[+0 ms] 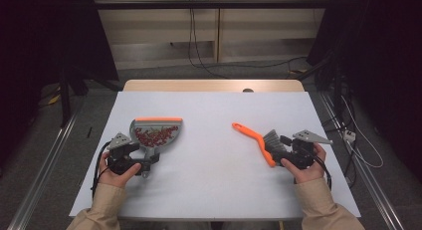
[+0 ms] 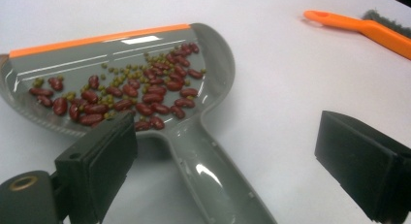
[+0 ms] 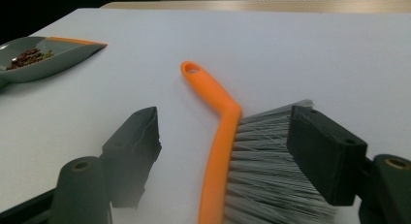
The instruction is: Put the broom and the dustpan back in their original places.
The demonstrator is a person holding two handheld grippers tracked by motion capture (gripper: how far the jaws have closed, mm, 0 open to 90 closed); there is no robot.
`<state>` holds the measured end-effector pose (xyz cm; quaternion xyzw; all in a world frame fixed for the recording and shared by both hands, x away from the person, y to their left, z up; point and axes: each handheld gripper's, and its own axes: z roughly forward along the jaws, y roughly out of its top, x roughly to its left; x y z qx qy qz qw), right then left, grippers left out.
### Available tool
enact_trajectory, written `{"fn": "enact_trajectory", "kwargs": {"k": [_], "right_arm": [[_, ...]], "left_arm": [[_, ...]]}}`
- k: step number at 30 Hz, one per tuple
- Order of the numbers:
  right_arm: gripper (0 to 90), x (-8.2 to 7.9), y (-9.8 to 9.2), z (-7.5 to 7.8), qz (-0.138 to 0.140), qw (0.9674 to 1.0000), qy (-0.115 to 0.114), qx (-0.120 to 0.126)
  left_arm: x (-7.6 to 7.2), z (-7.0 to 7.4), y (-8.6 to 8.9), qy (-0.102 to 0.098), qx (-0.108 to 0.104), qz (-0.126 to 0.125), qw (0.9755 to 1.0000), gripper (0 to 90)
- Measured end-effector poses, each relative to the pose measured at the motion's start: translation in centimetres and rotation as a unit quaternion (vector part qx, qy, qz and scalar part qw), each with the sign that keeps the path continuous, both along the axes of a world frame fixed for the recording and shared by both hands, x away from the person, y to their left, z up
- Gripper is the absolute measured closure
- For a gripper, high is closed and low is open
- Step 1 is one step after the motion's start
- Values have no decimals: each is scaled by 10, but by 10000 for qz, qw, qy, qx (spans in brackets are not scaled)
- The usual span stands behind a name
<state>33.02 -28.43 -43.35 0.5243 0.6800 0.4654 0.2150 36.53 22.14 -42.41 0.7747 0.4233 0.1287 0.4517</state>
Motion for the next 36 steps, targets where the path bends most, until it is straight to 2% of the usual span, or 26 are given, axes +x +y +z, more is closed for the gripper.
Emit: {"fn": "enact_trajectory", "kwargs": {"k": [9,13,16,17,19,21,25,30,35,36], "right_arm": [[265,-10,0,0,198,9998,-55,18],[290,-14,-4,0,205,9997,-84,-57],[427,-16,-9,0,182,9994,-113,-259],[518,-16,-12,-1,189,9994,-81,-269],[590,-15,-16,-2,143,9993,-34,-344],[725,-14,-20,-4,86,9991,97,-413],[900,-9,-27,-7,-61,9971,225,-721],[900,-2,-31,-11,-358,9909,309,-1262],[900,5,-38,-19,-542,9853,539,-1528],[900,6,-38,-20,-537,9854,581,-1505]], "left_arm": [[-3,2,2,-90,23,-136,9999,80],[-6,1,4,-125,10,-185,9997,80],[-7,1,9,-144,16,-154,9998,83],[-7,1,11,-132,10,-153,9998,95],[-8,0,13,-135,3,-124,9998,109],[-8,0,15,-127,0,-96,9999,109],[-7,-1,14,-133,-4,-90,9999,111],[-4,-2,15,-138,-14,-54,9999,112],[-2,-3,13,-132,18,-99,9999,112],[-2,-4,13,-139,25,-109,9998,111]]}}
